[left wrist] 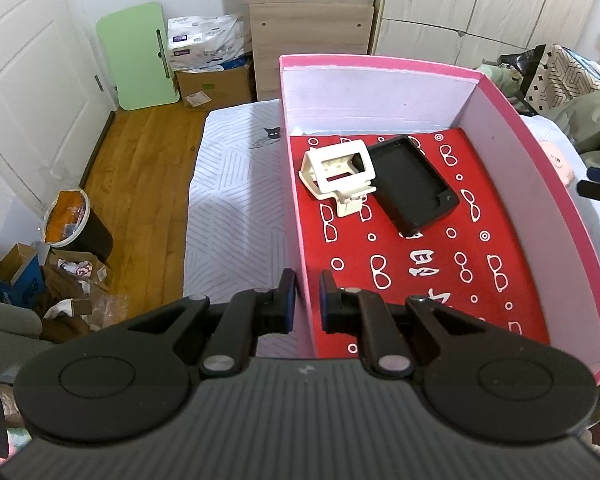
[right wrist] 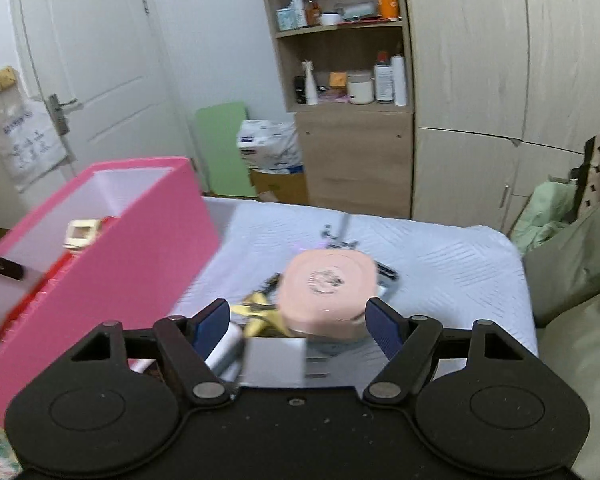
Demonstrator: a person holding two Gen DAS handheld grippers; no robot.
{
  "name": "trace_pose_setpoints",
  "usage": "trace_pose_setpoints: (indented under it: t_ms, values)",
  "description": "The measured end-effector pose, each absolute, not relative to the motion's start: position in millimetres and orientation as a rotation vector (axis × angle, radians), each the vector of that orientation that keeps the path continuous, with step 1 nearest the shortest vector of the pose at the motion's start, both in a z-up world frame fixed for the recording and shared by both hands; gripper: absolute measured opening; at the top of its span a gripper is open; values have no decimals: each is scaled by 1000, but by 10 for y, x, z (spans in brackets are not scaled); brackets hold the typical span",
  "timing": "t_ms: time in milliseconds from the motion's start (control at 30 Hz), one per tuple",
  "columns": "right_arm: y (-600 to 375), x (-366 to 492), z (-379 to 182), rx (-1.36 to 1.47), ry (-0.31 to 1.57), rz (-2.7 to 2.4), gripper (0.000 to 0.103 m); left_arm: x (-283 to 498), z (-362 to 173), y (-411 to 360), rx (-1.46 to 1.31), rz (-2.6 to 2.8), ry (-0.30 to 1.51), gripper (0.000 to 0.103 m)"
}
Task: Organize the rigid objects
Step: 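Grasp the pink round tape-measure case with the right gripper, then carry the pink case into the box beside the phone case and release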
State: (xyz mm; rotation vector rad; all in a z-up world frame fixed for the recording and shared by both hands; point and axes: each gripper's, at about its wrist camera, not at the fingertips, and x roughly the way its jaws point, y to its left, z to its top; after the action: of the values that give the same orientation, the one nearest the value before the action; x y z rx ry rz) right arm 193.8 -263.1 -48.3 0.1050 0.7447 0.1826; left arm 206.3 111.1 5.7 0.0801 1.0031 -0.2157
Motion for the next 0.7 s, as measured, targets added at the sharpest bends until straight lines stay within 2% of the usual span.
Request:
trace_pose_setpoints:
  t_ms: [300,700]
  values:
    - [-2711,2200,-849,57,719,190,79,2066,65,1069,92,-205,1009,11]
    - [-2593,2433,-1017,1,709,119,87,2076,64,1064,87,-205,1013,11]
